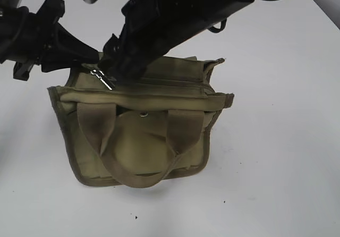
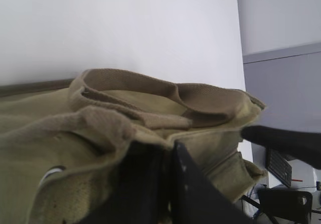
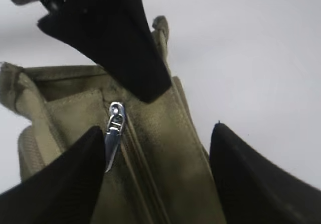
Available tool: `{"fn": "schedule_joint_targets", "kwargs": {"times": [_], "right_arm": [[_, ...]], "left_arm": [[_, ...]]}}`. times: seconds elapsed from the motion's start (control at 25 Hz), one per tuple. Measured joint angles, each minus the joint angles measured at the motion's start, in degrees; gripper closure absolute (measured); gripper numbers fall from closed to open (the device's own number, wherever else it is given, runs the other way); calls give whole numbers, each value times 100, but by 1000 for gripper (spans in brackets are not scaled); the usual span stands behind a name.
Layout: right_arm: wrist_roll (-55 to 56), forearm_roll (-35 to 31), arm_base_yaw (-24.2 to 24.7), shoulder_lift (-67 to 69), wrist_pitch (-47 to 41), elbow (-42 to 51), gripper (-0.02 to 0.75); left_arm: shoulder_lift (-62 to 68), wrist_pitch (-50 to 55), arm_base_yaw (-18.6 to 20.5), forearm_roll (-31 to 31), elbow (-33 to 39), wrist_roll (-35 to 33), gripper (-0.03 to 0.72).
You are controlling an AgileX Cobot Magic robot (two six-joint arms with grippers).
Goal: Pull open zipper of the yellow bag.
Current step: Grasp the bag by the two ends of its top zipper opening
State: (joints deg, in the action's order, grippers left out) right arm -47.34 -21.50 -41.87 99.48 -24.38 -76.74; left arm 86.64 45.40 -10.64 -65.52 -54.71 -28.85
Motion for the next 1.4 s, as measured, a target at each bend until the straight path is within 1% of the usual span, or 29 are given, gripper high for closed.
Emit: {"fn": "schedule_joint_targets", "kwargs": {"times": [0.16, 0.24, 0.52, 0.8, 0.92, 1.08, 1.2, 1.4], "right_arm": [[0, -51, 0, 195, -6, 0, 228], [-2, -183, 0, 207, -6, 0, 232], [-7, -264, 0, 347, -16, -46, 326], [-7, -265, 0, 409, -271, -57, 342], [-7, -196, 0, 386, -304, -57, 357], [-7, 126, 0, 386, -337, -58, 437], [-7, 201, 0, 397, -341, -68, 512], [-7, 250, 0, 408, -417, -68, 701]], "left_arm": [[0, 157, 0, -120, 0, -35, 673], [0, 175, 0, -158, 0, -41, 674], [30, 285, 0, -404, 0, -78, 675], [49, 323, 0, -460, 0, -179, 675], [49, 391, 0, -590, 0, -190, 675], [54, 444, 0, -729, 10, -230, 675], [79, 462, 0, -764, 10, -244, 675], [99, 489, 0, -817, 10, -253, 675]]}}
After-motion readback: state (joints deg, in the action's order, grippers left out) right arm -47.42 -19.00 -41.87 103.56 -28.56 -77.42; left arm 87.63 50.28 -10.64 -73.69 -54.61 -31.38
